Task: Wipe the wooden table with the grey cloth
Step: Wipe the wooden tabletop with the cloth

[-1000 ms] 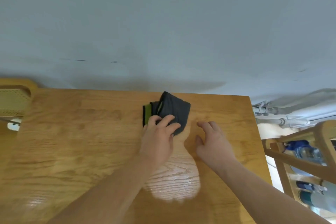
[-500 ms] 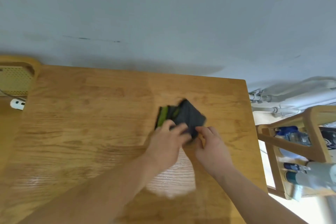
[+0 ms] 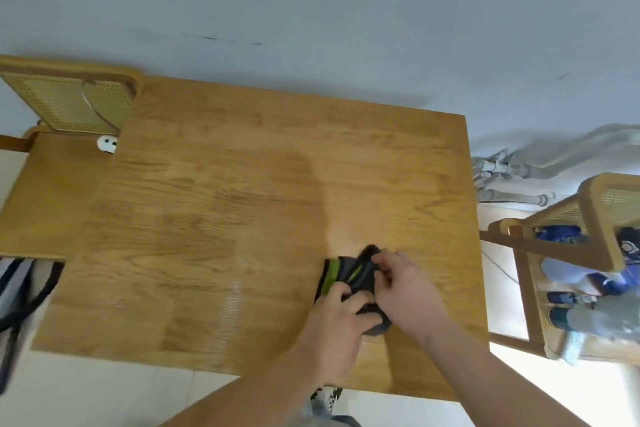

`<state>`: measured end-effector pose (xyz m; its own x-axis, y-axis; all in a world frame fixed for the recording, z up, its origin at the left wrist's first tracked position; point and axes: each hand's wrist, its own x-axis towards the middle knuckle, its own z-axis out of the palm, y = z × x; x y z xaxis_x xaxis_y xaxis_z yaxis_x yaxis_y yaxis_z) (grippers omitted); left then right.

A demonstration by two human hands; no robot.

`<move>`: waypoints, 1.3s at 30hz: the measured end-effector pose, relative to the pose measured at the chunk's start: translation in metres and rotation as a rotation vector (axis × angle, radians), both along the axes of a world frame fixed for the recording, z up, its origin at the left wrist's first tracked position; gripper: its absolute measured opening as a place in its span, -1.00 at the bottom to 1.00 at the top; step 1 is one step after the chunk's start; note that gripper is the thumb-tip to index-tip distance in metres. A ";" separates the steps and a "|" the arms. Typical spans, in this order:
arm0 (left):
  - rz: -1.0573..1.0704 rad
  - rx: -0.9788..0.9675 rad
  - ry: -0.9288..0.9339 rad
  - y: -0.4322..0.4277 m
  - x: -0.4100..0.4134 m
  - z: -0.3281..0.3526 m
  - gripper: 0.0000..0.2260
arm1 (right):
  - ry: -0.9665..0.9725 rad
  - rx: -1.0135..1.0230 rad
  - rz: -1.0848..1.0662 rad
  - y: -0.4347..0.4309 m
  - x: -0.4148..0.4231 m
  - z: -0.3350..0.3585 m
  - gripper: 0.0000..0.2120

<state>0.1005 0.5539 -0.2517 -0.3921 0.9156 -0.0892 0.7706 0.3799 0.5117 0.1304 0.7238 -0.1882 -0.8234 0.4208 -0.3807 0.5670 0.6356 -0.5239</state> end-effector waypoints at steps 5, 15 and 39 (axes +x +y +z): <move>-0.092 -0.153 0.107 -0.066 -0.002 0.003 -0.61 | 0.005 -0.052 0.114 -0.028 0.033 -0.005 -0.71; 0.324 0.000 -0.311 -0.104 0.033 0.027 -0.52 | 0.018 0.043 0.443 -0.097 0.036 -0.009 -0.64; 0.423 -0.086 -0.313 -0.336 -0.162 0.046 -0.63 | -0.096 0.424 -0.048 -0.368 -0.067 -0.053 -0.62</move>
<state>-0.0611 0.2180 -0.2060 -0.6683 0.6672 -0.3290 0.3558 0.6751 0.6462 0.0634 0.3553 -0.2416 -0.7682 0.5937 -0.2396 0.6349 0.7547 -0.1654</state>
